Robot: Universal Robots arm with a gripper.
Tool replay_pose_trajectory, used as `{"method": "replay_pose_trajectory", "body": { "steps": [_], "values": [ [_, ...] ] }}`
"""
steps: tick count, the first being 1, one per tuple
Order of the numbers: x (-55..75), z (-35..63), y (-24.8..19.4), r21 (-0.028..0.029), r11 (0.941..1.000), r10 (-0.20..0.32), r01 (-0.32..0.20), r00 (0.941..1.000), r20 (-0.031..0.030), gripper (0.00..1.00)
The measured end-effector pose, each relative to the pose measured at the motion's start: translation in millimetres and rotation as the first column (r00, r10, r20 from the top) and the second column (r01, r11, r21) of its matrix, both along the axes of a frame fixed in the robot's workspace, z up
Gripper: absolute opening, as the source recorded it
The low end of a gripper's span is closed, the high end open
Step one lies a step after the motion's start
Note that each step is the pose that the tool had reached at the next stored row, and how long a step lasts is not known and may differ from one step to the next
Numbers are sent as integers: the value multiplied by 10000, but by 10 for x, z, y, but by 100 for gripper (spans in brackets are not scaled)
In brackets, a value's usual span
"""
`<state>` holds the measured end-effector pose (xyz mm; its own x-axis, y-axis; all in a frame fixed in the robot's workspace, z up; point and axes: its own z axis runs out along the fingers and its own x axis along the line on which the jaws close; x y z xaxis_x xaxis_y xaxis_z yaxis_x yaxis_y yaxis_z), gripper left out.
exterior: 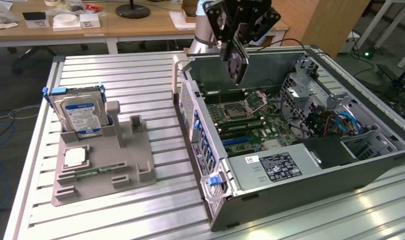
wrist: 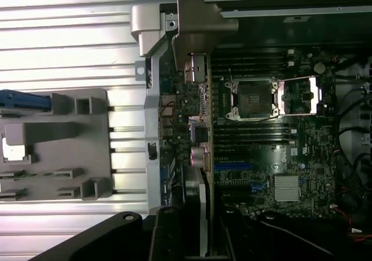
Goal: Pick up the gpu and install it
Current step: 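Pick up the gpu and move the gpu toward the slot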
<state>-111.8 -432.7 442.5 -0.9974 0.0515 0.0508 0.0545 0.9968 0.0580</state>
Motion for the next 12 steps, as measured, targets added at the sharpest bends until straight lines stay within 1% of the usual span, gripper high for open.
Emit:
{"method": "replay_pose_trajectory", "body": {
  "steps": [2,3,12],
  "values": [
    [29,-3,0,0,10000,0,0,10000,1,28],
    [104,-10,0,0,10000,2,-2,10000,2,28],
    [248,-25,0,1,10000,94,-94,10000,3,28]
  ]
}}
